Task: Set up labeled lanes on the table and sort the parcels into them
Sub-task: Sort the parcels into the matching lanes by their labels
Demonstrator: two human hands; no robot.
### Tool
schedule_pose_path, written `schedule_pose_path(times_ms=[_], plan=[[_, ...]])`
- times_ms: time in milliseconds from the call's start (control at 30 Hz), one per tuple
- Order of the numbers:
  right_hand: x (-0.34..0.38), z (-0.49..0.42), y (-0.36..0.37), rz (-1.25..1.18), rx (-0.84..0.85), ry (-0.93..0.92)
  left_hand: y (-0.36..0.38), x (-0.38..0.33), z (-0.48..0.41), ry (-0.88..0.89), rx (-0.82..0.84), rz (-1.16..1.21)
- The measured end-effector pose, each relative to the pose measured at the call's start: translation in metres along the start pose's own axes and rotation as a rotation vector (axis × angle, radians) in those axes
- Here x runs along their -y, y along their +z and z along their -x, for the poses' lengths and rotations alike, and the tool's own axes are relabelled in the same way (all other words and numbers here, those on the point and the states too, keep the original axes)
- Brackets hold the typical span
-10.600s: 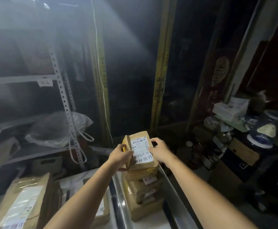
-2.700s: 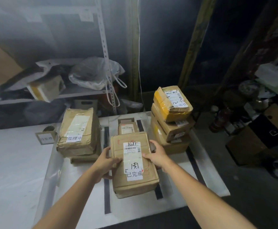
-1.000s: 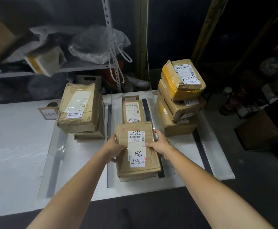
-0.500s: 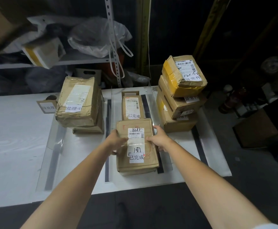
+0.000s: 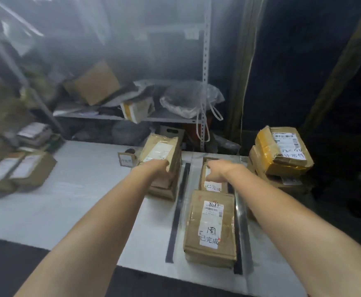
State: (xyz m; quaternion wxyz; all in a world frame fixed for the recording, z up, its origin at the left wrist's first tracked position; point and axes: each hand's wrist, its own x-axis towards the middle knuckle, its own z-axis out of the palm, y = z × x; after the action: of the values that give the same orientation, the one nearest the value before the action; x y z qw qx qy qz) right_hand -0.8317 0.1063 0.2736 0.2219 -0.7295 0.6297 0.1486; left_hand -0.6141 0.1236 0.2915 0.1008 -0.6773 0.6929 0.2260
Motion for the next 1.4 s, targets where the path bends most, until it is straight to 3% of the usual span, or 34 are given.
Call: schedule_pose_path(times_ms=[167,400,800,1067,1400], plan=[[0.07,-0.003,-0.051,0.026,-0.006,-0.165,-0.047,0.073,0.045,-0.135,-0.093,-0.008],[0.21,-0.005,-0.088,0.06,-0.083,-0.338,-0.08,0.234,0.138,-0.427,-0.173,-0.001],[0.547,-0.011,-0.066,0.085,-0.07,-0.547,-0.071,0.526,0.274,-0.666,-0.176,0.14],[0.714,-0.026,-0.046,0.117,0.028,-0.596,-0.087,0.675,0.29,-0.743,-0.173,0.136],[0.862,-0.136,-0.048,0.108,0.025,-0.727,-0.118,0.811,0.225,-0.789,-0.144,0.131]])
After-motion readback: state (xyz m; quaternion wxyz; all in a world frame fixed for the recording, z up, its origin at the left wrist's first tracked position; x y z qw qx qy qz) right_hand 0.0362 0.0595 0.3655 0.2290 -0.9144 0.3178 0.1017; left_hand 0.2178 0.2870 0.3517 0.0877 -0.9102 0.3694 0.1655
